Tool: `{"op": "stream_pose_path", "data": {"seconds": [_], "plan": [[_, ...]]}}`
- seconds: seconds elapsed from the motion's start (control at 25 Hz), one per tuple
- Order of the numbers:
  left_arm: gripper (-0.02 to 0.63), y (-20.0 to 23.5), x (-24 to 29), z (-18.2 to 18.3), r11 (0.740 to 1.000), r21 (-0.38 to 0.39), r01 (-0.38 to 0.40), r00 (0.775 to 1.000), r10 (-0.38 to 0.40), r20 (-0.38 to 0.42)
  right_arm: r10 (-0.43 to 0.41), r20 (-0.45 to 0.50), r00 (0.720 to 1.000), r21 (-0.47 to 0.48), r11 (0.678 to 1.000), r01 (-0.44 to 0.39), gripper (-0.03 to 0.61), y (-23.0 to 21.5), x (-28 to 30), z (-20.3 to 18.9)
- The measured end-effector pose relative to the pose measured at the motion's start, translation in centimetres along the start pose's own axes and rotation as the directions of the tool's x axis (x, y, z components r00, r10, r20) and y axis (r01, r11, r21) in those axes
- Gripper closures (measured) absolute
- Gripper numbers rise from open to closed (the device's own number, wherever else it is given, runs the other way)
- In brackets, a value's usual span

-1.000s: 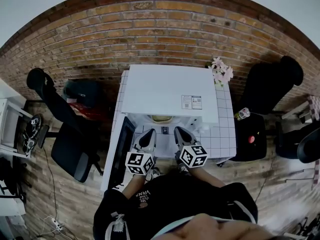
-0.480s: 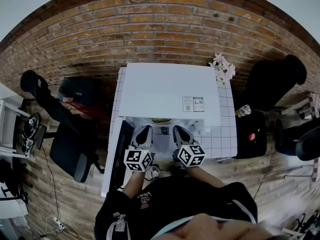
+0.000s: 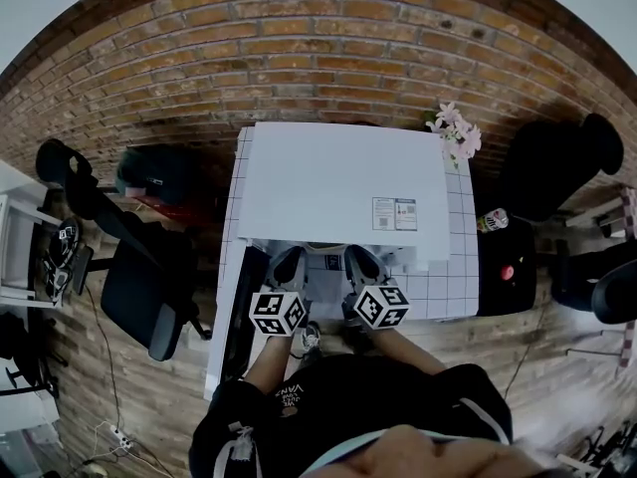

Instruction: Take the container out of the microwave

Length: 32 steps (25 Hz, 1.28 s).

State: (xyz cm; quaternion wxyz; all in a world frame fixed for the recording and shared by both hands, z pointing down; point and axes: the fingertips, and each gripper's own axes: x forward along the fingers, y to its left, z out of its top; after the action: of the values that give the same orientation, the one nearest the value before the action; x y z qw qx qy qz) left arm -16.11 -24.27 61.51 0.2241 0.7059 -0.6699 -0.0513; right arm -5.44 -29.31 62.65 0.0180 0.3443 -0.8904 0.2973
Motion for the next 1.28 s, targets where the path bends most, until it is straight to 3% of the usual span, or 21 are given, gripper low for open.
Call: {"op": "stream_pose_path", "data": {"seconds": [0.04,0.12,0.32,0.6,0.8,1.0,1.28], "plan": [[0.582,0.0,0.2,-0.1,1.0,-0.008,0.003,1.0,-0.003,0.0,-0.005,0.001,1.0,0.007,1.0,0.005,0.561,-0.1,0.2,-0.1],[0.557,0.1,0.6,-0.3,1.0,-0.023,0.009,1.0,-0.009,-0.004,-0.025,-0.001,1.0,0.017,1.0,0.025,0.467,-0.5,0.6,-0.3],[0.466,0.6,1.6,-1.2,0.999,-0.046,-0.001,1.0,0.0,-0.029,-0.059,0.0,0.998,0.035,0.998,0.059,0.423,-1.1,1.1,-0.8],[0.41,1.6,3.4,-1.5,0.995,-0.095,-0.026,0.999,0.023,-0.04,-0.081,-0.009,0.997,0.043,0.996,0.081,0.353,-1.4,2.5,-1.1],[0.359,2.4,4.8,-1.8,0.99,-0.13,-0.06,0.997,0.053,-0.055,-0.102,0.006,0.995,0.058,0.993,0.102,0.339,-1.6,3.5,-1.0],[0.359,2.9,5.8,-2.2,0.985,-0.157,-0.064,0.996,0.054,-0.068,-0.14,0.027,0.99,0.14,0.981,0.135,0.339,-2.6,4.6,-1.2],[0.359,3.6,6.9,-2.6,0.981,-0.184,-0.053,0.996,0.038,-0.086,-0.16,0.017,0.987,0.149,0.977,0.156,0.339,-3.3,5.6,-1.5]]}}
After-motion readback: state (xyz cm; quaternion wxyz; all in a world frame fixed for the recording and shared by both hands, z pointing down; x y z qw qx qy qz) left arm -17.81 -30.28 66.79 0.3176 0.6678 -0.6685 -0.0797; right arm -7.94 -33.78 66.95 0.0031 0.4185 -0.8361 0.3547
